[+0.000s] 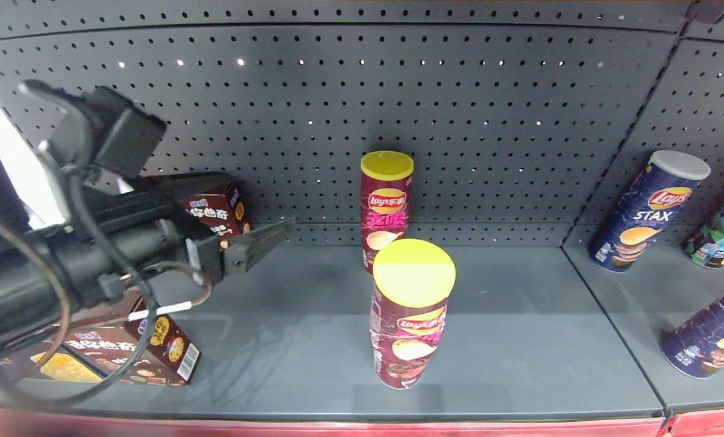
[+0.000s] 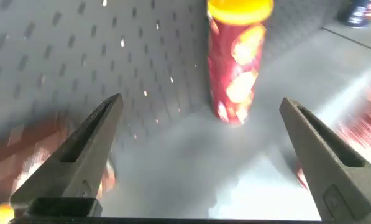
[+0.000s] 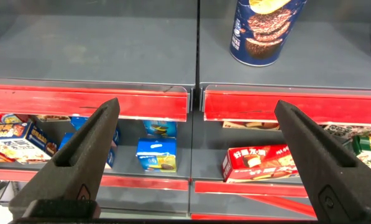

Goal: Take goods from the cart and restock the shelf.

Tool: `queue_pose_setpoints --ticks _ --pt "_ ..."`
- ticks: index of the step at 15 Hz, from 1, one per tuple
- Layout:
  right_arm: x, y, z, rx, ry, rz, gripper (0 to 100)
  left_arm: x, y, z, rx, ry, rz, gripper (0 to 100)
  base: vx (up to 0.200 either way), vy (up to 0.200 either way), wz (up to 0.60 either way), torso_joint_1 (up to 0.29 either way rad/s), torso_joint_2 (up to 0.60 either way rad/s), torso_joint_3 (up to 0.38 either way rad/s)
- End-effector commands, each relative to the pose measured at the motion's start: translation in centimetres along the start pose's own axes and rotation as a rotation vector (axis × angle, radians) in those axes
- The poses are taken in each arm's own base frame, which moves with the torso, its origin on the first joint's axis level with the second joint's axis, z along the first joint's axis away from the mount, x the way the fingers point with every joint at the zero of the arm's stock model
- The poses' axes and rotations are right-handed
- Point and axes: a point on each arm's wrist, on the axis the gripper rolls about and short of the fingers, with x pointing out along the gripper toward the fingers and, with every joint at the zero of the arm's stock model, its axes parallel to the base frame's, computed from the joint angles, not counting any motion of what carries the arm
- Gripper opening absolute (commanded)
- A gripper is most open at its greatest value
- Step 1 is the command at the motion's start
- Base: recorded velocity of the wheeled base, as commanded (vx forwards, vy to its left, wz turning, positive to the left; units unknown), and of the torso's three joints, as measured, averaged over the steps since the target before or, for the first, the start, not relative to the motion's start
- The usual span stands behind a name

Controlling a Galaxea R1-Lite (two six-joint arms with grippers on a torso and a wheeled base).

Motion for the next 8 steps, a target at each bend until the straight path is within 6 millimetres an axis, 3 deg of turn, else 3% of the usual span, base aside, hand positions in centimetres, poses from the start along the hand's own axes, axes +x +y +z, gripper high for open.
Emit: queue_pose_setpoints --ticks 1,3,4,5,6,8 --pt "0.0 0.0 0.0 0.0 0.0 0.0 100 -11.8 -2.2 -2.8 -0.052 -0.119 0.024 100 0.0 0.0 0.0 0.0 0.0 0.0" --pt "0.0 0.0 0.0 0.0 0.001 0.0 100 -16.8 -3.2 -5.5 -0.055 -0.171 0.056 100 0.0 0.0 0.0 0.0 0.0 0.0" --pt "0.0 0.0 0.0 0.0 0.001 0.0 100 -19.9 -4.0 -8.0 -0.077 -0.164 0.084 100 0.0 0.0 0.0 0.0 0.0 0.0" --pt "0.0 0.0 0.0 0.0 0.001 0.0 100 -21.3 -4.6 -9.7 -0.09 -0.144 0.19 100 0.0 0.0 0.0 0.0 0.0 0.0" --pt "0.0 0.0 0.0 0.0 0.001 0.0 100 -21.8 -5.3 -11.4 -0.092 -0.126 0.306 100 0.0 0.0 0.0 0.0 0.0 0.0" --pt "0.0 0.0 0.0 0.0 0.0 0.0 100 -21.6 -6.0 -14.3 -0.116 -0.082 0.369 100 0.0 0.0 0.0 0.0 0.0 0.0"
